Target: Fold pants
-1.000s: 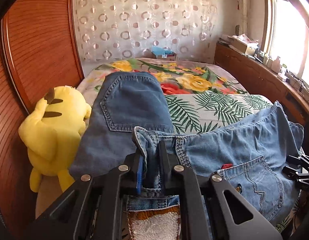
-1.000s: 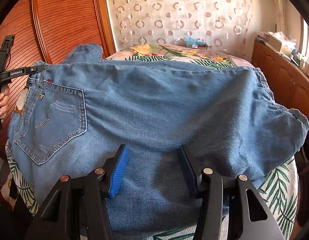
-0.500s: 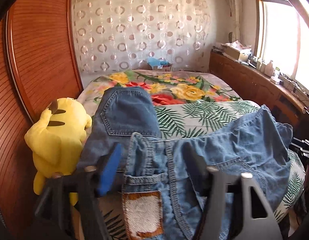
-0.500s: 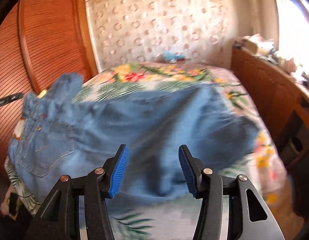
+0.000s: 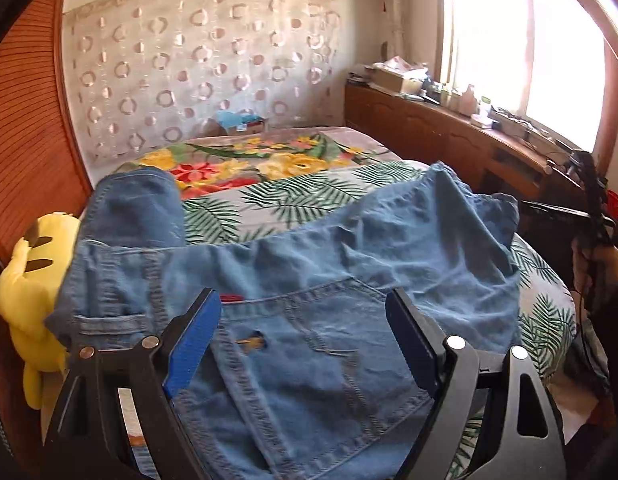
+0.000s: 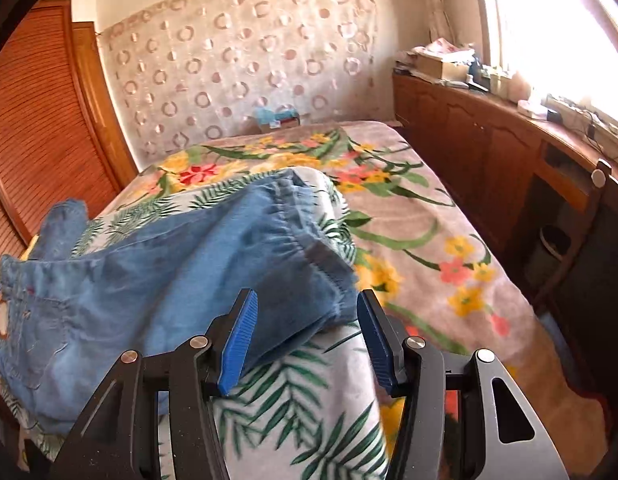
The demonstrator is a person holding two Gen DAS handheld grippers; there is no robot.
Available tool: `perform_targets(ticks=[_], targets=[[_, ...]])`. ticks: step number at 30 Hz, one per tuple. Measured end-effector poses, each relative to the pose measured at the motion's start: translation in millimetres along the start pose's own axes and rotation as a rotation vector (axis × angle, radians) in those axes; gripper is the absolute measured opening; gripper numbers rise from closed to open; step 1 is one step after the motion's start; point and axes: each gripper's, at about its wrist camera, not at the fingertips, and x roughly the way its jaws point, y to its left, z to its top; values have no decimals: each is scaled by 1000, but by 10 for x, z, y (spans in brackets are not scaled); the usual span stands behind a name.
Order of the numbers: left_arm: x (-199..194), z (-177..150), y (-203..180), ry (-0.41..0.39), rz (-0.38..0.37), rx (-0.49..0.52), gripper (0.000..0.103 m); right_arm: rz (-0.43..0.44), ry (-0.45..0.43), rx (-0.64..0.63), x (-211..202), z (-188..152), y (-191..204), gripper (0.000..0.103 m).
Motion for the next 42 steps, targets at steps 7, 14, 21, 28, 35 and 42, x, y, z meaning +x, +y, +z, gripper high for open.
perform_targets(ticks=[7, 14, 21, 28, 35, 42], targets=[[54, -81, -230, 27, -41, 21, 85, 5, 38, 43, 192, 160, -50, 54], [113, -164, -254, 54, -48, 22, 85, 4, 83, 17, 269, 258, 8, 34], [21, -207, -148, 41, -37, -4, 85, 40, 33, -77, 95, 442, 227, 11], [-182, -234, 42, 8, -12, -37, 85, 168, -38, -195, -329, 718, 884, 10], [-381, -315, 255, -15, 11, -77, 85, 399, -51, -365, -722, 748, 1906, 10], [-428, -377, 329, -14, 26, -81, 85, 488, 27, -459, -779, 519, 2364, 24]])
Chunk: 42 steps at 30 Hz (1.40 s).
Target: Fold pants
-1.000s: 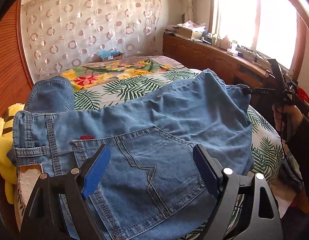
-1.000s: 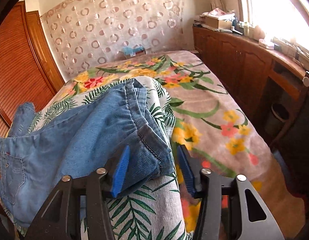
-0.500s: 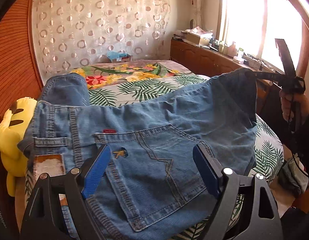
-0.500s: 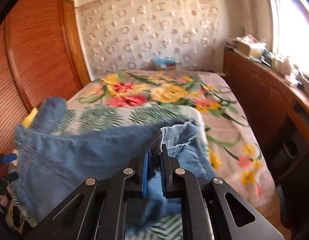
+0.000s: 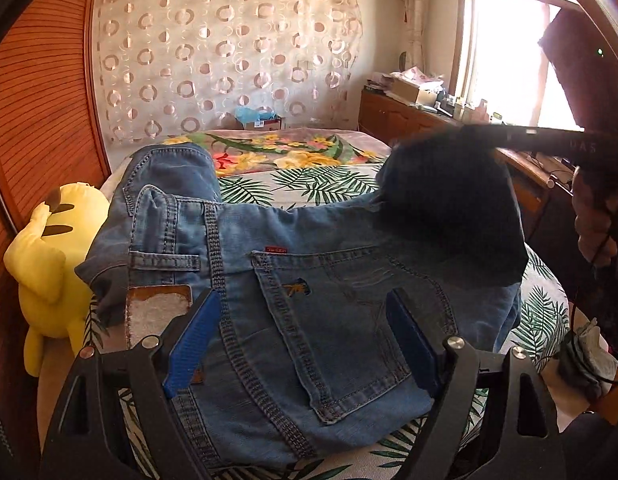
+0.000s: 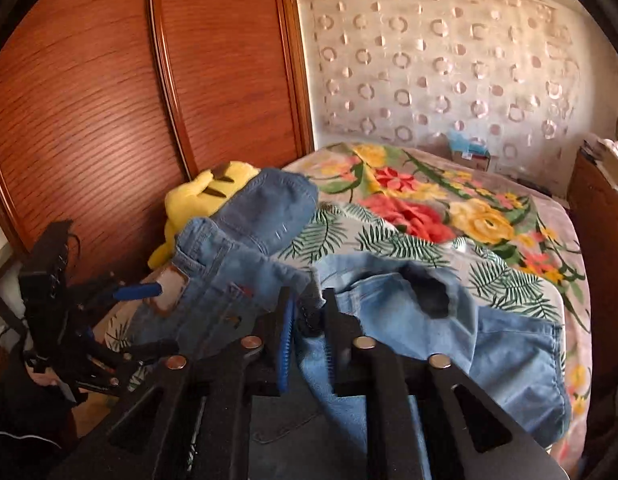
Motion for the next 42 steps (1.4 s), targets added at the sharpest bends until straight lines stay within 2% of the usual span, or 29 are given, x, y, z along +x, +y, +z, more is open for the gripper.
perform_targets(ticks=[1, 2, 9, 16, 18, 20, 22, 26, 27, 30, 31, 34, 39, 42], targets=[[10, 5, 6, 0, 1, -2, 85, -3, 9, 0, 16, -32, -7, 30], [15, 4, 19, 1, 1, -4, 85, -7, 12, 6, 13, -58, -36, 32], [230, 24, -38, 31, -29, -10, 85, -74, 33, 54, -3, -111, -143, 33], [540, 48, -303, 74, -101, 16, 83, -182, 77, 102, 34, -379, -198, 33], [619, 76, -387, 80, -123, 28, 78, -197, 87, 126, 19, -465, -269, 33], [718, 120, -468, 95, -155, 36, 67, -210, 93, 152, -14, -540, -302, 33], [836, 159, -542, 120, -180, 44, 63, -217, 97, 177, -33, -600, -337, 33], [1029, 139, -679, 197, -192, 81, 61, -229, 113, 210, -77, -687, -362, 33], [1040, 117, -711, 203, -199, 91, 58, -229, 114, 216, -104, -686, -371, 33], [1037, 53, -799, 209, -204, 129, 40, -231, 118, 235, -34, -655, -397, 33], [1031, 44, -815, 215, -202, 137, 20, -230, 117, 240, -55, -661, -404, 33], [863, 71, -817, 164, -191, 157, 11, -228, 114, 250, -56, -616, -399, 33], [183, 198, -623, 9, -189, 123, 10, -218, 97, 249, -19, -555, -414, 33], [-157, 202, -434, -34, -154, 112, 10, -197, 85, 237, -2, -525, -356, 33]])
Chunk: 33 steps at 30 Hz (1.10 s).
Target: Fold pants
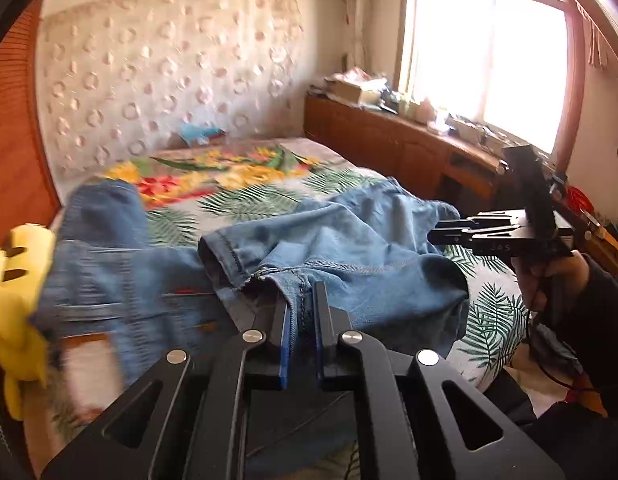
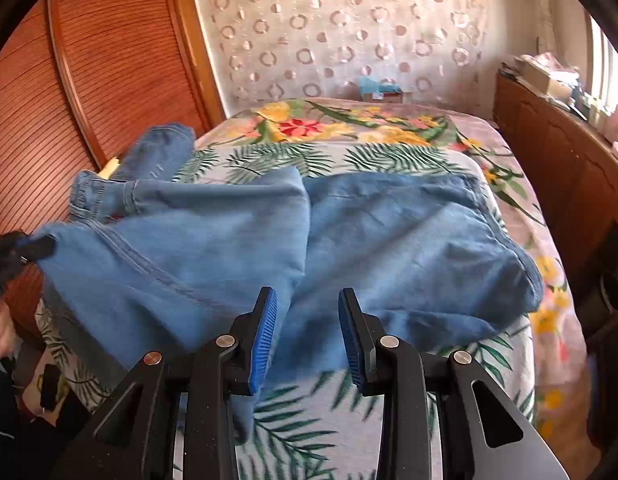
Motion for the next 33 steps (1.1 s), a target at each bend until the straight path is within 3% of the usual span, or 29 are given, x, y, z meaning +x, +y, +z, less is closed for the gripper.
perform_targets(ticks=[6, 13, 16, 21, 24, 31, 33], targets=[[-195, -241, 303, 45, 90, -33, 10, 56, 5, -41, 113, 27, 186, 33], [-9, -516, 421, 129, 97, -83, 10, 132, 47, -87, 395, -45, 406, 33], [45, -529, 418, 146, 96, -92, 11, 110, 98, -132, 573, -166, 452, 33], [40, -462, 439, 144, 88, -111, 26, 85, 120, -149, 688, -280, 371, 34], [35, -393, 456, 132, 104, -102, 45, 89, 113, -133, 698, -247, 305, 34], [255, -163, 618, 117, 133, -96, 47, 74, 34, -115, 672, -200, 405, 34], [373, -86, 686, 114, 130, -99, 47, 58, 1, -121, 696, -219, 415, 40]])
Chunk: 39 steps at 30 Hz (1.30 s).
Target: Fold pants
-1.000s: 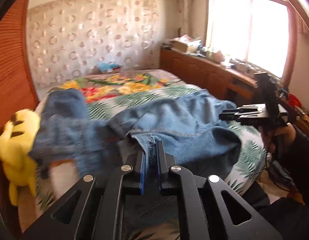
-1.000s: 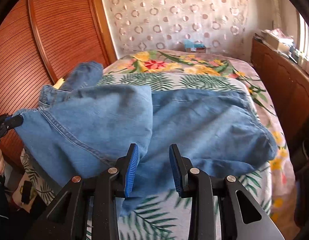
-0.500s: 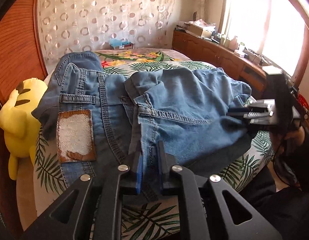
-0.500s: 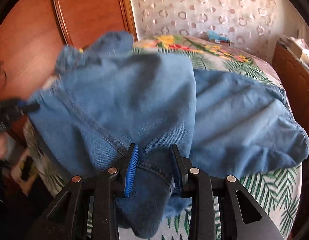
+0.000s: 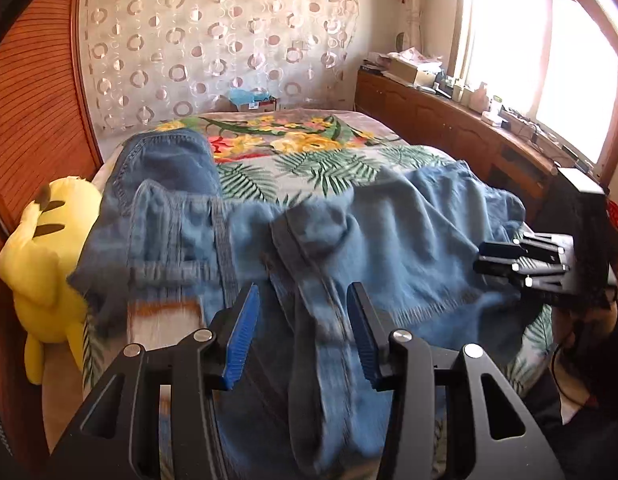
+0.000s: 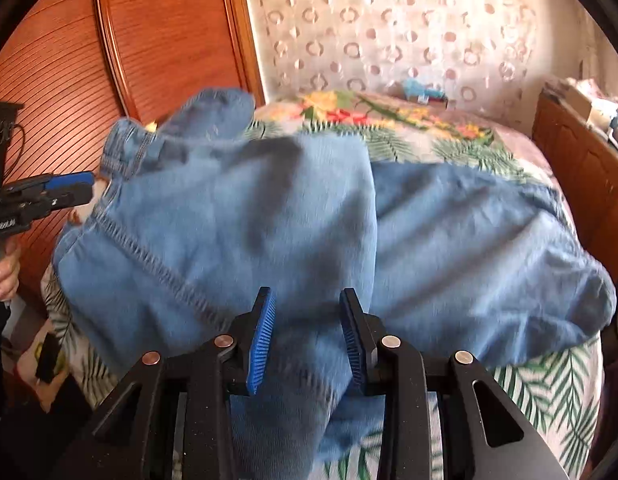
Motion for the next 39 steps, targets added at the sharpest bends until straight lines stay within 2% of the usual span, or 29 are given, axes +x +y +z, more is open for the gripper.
perform_targets(ticks=[4, 8, 12, 13, 14, 15, 16, 19, 21, 24, 27, 30, 33, 36, 38, 39], targets=[[298, 180, 70, 42, 29, 10, 46, -31, 16, -11, 211, -49, 14, 42], [562, 281, 101, 93, -2, 17, 46, -44, 18, -14, 295, -121, 24, 44], [768, 305, 92, 137, 13, 27, 46, -43, 4, 1, 293, -132, 15, 45], [800, 302, 80, 143, 15, 30, 43, -38, 5, 4, 301, -141, 13, 45], [808, 299, 60, 144, 13, 38, 32, -30, 2, 9, 264, -156, -2, 45], [803, 283, 22, 145, -3, 54, 27, -20, -2, 19, 205, -157, -35, 45], [778, 277, 3, 139, -9, 63, 15, -7, -8, 39, 199, -166, -73, 45], [514, 269, -76, 70, 45, 111, 8, -13, -24, 91, 179, -196, -170, 45], [304, 313, -17, 28, 73, 90, 8, -10, -45, 100, 139, -201, -195, 45], [0, 385, 140, -9, 89, 72, 8, -67, -100, 64, 46, -225, -114, 45], [-131, 502, 308, -24, 134, 61, 8, -65, -102, 34, 47, -245, -56, 45], [-118, 606, 412, -28, 161, 48, 8, -40, -81, 21, 89, -250, -62, 45], [-2, 590, 485, 5, 174, 33, 9, -35, -68, 17, 118, -239, -88, 45], [52, 484, 507, 38, 176, 17, 19, -30, -58, 32, 140, -226, -135, 45], [30, 374, 508, 39, 175, 10, 37, -32, -54, 41, 154, -206, -178, 45], [0, 291, 502, 37, 169, 4, 42, -34, -54, 40, 161, -198, -152, 45]])
